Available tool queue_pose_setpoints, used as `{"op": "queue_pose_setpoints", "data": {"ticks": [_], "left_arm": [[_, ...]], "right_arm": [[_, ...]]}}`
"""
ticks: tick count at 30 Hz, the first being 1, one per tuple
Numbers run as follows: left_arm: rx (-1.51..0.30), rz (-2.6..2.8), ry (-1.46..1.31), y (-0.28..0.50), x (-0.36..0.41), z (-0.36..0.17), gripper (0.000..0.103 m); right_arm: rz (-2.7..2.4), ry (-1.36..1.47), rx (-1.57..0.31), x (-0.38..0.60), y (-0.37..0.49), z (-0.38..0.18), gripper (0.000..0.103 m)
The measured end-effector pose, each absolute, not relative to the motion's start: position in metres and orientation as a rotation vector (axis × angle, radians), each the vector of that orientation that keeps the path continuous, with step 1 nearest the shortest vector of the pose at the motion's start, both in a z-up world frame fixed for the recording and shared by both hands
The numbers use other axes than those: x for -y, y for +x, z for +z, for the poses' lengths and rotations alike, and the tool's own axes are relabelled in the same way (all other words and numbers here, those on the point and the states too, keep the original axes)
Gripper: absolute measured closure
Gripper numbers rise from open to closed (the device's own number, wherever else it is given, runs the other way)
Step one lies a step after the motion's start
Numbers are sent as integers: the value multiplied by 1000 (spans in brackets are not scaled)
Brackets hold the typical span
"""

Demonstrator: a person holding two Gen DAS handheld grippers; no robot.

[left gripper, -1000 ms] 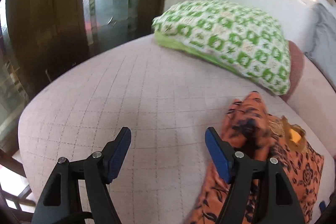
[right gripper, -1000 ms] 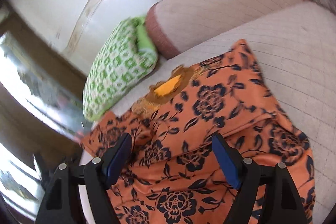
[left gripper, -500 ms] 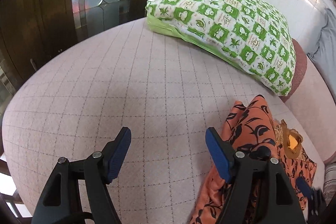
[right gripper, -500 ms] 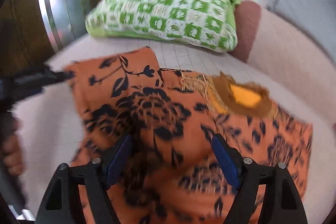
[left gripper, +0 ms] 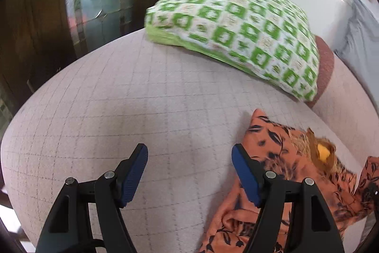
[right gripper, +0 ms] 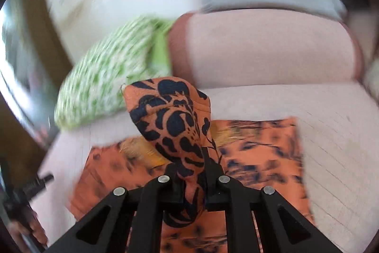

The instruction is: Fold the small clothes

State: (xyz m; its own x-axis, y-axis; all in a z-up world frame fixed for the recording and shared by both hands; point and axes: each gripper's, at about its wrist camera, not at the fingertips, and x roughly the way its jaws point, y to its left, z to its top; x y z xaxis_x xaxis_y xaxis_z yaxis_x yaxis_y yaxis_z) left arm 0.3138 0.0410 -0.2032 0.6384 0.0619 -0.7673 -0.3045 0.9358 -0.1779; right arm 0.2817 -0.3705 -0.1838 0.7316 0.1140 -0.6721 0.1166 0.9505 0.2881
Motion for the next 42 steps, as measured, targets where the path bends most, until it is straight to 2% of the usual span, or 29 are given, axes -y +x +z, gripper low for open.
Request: {"op": "queue_pose_setpoints", "data": {"ticks": [4,8,11,14,18,20,21,25,28,30,32,33,35,36,39,42], "left_arm": [[-888,161,-202,320,-1,-212,29],[-917,109,-79,323,38,-224,29],[-946,107,8,326,57,-236,29],[-1002,108,56,332,66,-251,29],[-1019,103,40,335,65,-255,29],[-996,106,13,333,60,-250,29],[-962,114,-9,331,56,-244,29],[-829,166,-58,323,43,-222,29],[-838,177,-73,325,40,-227,29],[-899,180,-14,330,48,-241,29],[-939,175,32,331,58,-249,29],[-946,166,40,331,62,-251,29],[-944,163,49,330,64,-249,29],[-939,162,50,329,65,-248,29],[-947,160,68,326,65,-249,29],[-970,156,88,324,65,-252,29]], "right_arm": [[-44,726,-922,453,263,-263,86],[-40,910,-889,486,239,-301,83],[-53,897,-885,494,246,-293,83],[-42,934,-899,499,251,-294,73],[9,1053,-912,498,255,-304,72],[44,1037,-862,500,254,-290,82],[73,1025,-828,497,255,-277,95],[259,921,-560,480,258,-205,96],[259,877,-438,482,254,-194,96],[29,776,-568,490,266,-231,94],[-120,861,-913,505,279,-296,91],[-67,1038,-925,517,270,-321,93],[-89,1123,-856,533,257,-313,92],[-143,1059,-852,535,255,-297,88],[-277,808,-694,528,237,-246,85],[-167,769,-692,507,237,-233,84]]}}
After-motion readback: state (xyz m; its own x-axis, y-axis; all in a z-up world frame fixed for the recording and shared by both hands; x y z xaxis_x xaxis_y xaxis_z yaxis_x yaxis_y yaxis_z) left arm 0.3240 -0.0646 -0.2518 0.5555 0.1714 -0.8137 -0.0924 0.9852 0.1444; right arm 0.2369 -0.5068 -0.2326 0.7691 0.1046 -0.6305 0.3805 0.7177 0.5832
